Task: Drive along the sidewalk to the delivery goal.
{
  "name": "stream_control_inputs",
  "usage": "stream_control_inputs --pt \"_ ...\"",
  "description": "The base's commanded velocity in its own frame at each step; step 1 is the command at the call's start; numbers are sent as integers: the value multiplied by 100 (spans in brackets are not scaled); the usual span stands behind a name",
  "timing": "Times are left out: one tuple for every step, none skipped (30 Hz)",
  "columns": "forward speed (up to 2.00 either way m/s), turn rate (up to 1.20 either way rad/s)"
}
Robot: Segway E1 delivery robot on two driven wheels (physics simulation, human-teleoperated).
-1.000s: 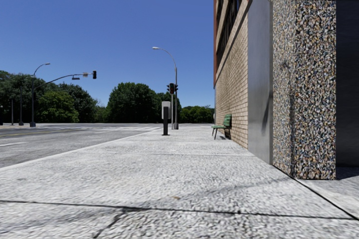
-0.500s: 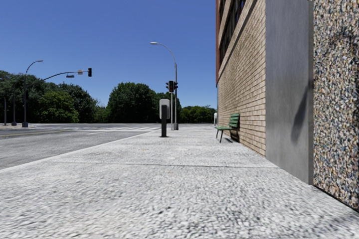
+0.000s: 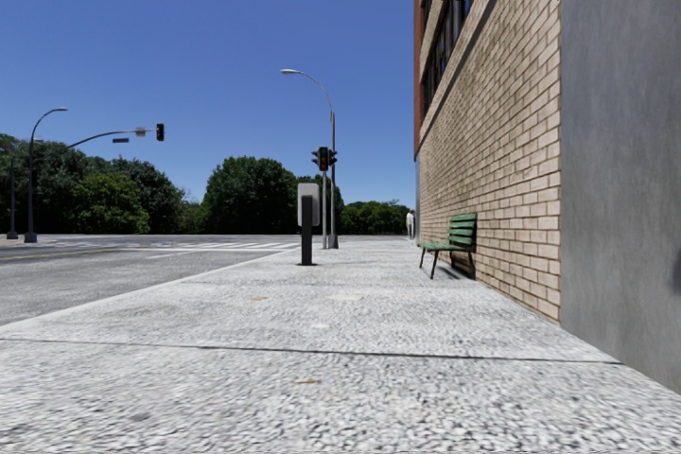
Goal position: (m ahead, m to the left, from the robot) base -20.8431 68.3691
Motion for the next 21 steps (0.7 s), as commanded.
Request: stream_control_inputs --pt "200 0" --pt "200 0" --pt "200 0" --pt "200 0" --pt "200 0" --pt "200 0" --pt "200 0" --pt "200 0" --pt "200 0" --pt "200 0" --pt "200 0" --pt "200 0" --pt "200 0" --pt "200 0" --pt "200 0" --pt "200 0" --pt "200 0" --pt "200 0" --pt "200 0" --pt "200 0" --pt "200 0"
